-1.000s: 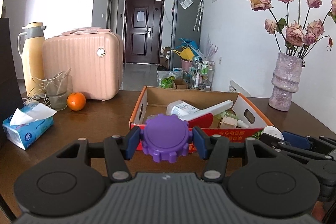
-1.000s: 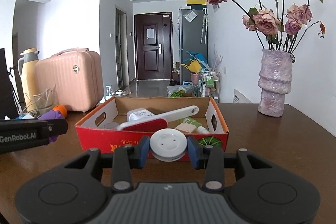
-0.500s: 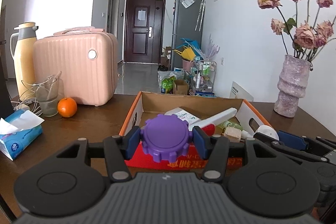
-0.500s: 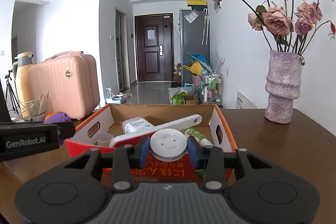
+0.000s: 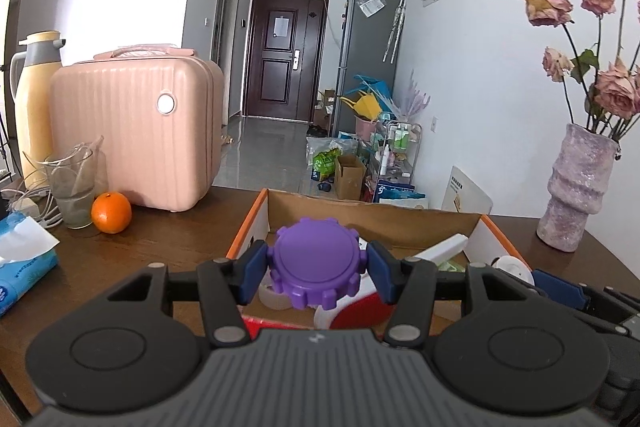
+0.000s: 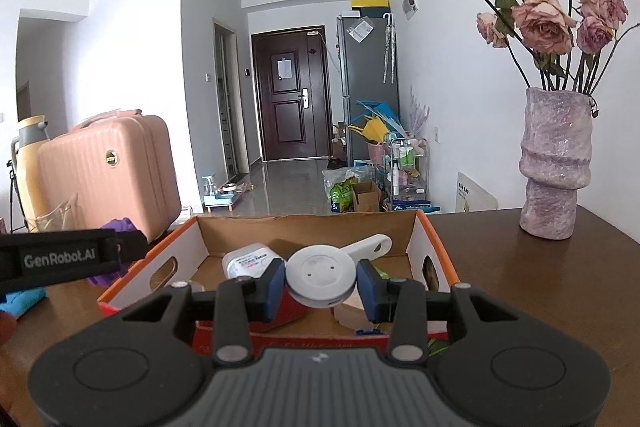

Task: Organize rigid objects
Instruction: 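Lower both tools into the box and open them releasing both caps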

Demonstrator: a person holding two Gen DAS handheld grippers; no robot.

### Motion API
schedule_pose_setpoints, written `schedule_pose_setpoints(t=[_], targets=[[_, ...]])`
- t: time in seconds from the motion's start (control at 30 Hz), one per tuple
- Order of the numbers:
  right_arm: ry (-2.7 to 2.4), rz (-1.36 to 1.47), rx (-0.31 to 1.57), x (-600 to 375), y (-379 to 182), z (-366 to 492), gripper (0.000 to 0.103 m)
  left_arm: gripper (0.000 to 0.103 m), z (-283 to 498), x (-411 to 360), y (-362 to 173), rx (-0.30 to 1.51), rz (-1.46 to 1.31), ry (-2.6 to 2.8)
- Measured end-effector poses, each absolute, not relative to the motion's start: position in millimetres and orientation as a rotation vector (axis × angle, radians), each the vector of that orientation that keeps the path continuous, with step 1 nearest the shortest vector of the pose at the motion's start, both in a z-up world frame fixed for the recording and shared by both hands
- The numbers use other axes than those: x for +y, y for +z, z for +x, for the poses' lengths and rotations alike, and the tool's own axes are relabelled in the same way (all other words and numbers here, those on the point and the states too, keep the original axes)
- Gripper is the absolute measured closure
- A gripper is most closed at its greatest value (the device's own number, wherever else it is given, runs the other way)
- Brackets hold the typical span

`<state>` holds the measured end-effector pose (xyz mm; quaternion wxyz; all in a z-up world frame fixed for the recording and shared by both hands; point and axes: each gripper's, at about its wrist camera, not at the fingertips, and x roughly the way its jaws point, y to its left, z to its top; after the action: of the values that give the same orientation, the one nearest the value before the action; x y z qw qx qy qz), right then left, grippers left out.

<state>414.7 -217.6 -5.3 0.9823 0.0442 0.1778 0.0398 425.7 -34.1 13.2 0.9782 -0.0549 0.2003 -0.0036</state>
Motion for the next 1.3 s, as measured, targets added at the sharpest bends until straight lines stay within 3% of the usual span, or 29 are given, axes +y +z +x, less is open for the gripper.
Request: schedule_pose_setpoints(t=[1.3], targets=[[0.036, 0.069, 0.472, -231.8, -37.6, 517.1, 0.065, 0.047, 545.7, -35.5, -29.5, 0.534, -0.025, 0.024]])
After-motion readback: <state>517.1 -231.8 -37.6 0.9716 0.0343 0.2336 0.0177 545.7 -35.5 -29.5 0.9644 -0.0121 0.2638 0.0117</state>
